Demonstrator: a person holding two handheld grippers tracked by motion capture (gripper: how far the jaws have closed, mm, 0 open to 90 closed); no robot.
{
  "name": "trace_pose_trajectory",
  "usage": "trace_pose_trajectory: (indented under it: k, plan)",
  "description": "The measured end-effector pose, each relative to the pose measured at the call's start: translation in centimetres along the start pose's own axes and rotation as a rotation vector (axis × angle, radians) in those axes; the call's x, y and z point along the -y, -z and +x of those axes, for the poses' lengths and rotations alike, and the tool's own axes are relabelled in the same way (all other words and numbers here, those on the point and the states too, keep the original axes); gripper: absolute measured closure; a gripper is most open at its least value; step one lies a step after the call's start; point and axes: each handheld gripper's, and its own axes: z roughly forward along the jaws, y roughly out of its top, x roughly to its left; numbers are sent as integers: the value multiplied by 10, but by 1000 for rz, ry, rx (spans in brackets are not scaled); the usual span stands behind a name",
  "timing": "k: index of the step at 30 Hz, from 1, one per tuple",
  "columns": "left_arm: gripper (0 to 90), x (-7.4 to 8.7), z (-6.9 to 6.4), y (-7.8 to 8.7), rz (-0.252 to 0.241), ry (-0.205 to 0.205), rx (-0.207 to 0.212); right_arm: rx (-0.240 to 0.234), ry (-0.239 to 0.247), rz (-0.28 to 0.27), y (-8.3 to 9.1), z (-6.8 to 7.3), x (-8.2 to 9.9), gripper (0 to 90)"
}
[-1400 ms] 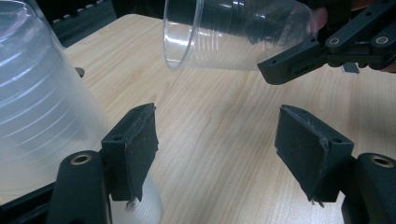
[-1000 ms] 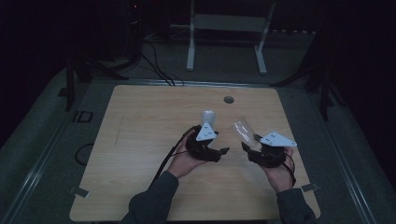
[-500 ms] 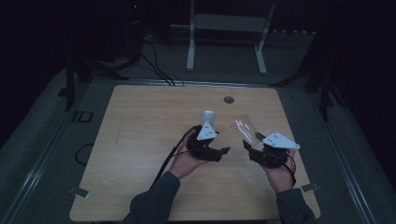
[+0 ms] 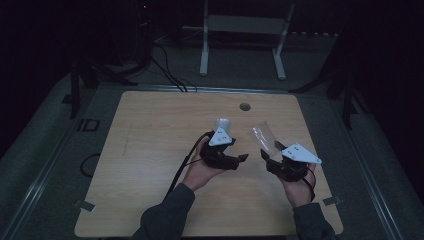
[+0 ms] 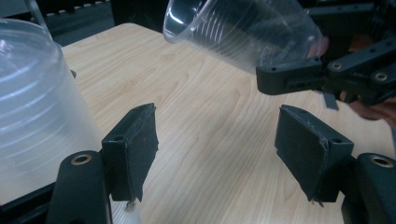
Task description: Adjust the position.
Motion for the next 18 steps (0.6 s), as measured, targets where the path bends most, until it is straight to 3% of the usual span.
trace_pose_trajectory:
  k: [7,18]
  plan:
    - [294,-3,3,2,-29,49,25,10,-2,-30,2,1,1,417]
    - [294,-7,4,3,-54,73,35,18,-13,-83,4,3,3,417]
